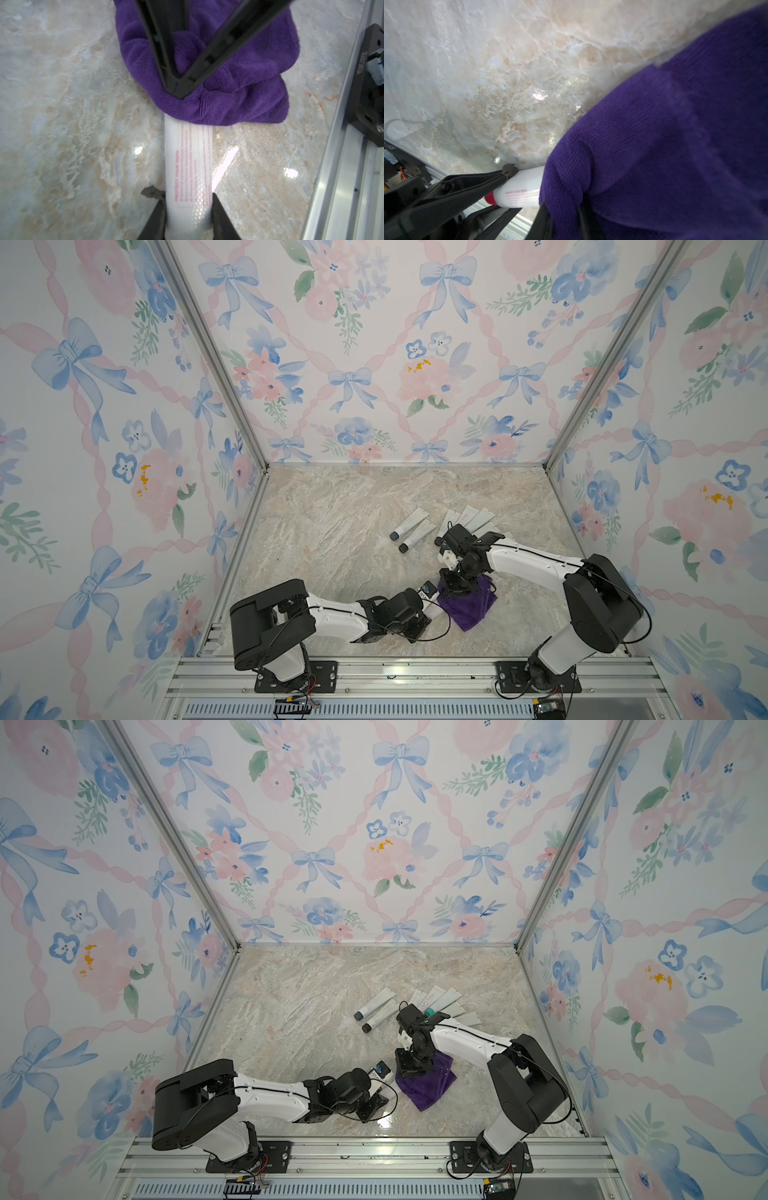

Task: Wipe the surface of the toothpaste tube
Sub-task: Wipe the dirt from the toothpaste tube.

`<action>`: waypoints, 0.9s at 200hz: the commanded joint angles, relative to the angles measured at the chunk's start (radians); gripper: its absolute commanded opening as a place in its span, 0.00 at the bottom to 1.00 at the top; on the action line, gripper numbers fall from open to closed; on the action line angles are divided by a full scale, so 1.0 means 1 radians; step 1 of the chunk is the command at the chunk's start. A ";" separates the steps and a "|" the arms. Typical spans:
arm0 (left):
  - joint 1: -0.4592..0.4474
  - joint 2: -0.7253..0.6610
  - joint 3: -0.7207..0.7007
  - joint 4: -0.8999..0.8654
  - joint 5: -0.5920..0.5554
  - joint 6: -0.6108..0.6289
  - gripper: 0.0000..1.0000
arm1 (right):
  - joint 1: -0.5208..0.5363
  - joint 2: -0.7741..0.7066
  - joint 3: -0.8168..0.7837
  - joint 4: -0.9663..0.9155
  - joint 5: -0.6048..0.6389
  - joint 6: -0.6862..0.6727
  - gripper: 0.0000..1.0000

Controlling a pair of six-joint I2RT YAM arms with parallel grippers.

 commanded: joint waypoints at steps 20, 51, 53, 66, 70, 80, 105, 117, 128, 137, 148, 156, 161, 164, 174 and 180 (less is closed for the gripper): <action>0.007 0.005 -0.017 -0.025 -0.003 -0.004 0.30 | 0.015 0.122 0.023 -0.086 0.215 -0.041 0.19; 0.005 0.001 -0.021 -0.026 0.000 -0.012 0.30 | -0.003 0.135 0.054 -0.137 0.359 -0.050 0.19; 0.005 0.001 -0.022 -0.023 -0.002 -0.012 0.30 | -0.005 0.136 0.054 -0.137 0.363 -0.049 0.19; 0.005 0.003 -0.023 -0.025 -0.004 -0.014 0.30 | -0.011 0.136 0.047 -0.139 0.384 -0.052 0.19; 0.006 0.003 -0.023 -0.026 -0.004 -0.014 0.30 | -0.012 0.136 0.046 -0.139 0.388 -0.051 0.19; 0.005 0.003 -0.021 -0.024 -0.003 -0.014 0.30 | -0.012 0.135 0.039 -0.134 0.381 -0.050 0.19; 0.005 0.009 -0.018 -0.027 -0.006 -0.014 0.30 | 0.008 0.117 0.022 -0.093 0.288 -0.030 0.19; 0.006 0.009 -0.018 -0.026 -0.009 -0.014 0.30 | 0.028 0.098 0.014 -0.065 0.214 -0.014 0.19; 0.006 0.009 -0.018 -0.026 -0.010 -0.015 0.30 | 0.050 0.071 0.001 -0.030 0.140 0.009 0.19; 0.006 0.009 -0.017 -0.026 -0.013 -0.015 0.30 | 0.071 0.048 -0.017 0.008 0.075 0.034 0.19; 0.006 0.009 -0.017 -0.026 -0.013 -0.015 0.30 | 0.097 0.030 -0.032 0.049 0.007 0.066 0.20; 0.005 0.012 -0.015 -0.026 -0.013 -0.015 0.30 | 0.117 0.027 -0.039 0.072 -0.026 0.084 0.20; 0.006 0.015 -0.015 -0.026 -0.012 -0.015 0.30 | 0.125 0.027 -0.045 0.083 -0.041 0.092 0.20; 0.005 0.016 -0.014 -0.025 -0.012 -0.015 0.30 | 0.129 0.027 -0.048 0.088 -0.048 0.097 0.20; 0.006 0.019 -0.012 -0.026 -0.012 -0.015 0.30 | 0.134 0.028 -0.058 0.094 -0.062 0.099 0.20; 0.005 0.018 -0.012 -0.025 -0.012 -0.015 0.30 | 0.132 0.028 -0.063 0.090 -0.057 0.095 0.20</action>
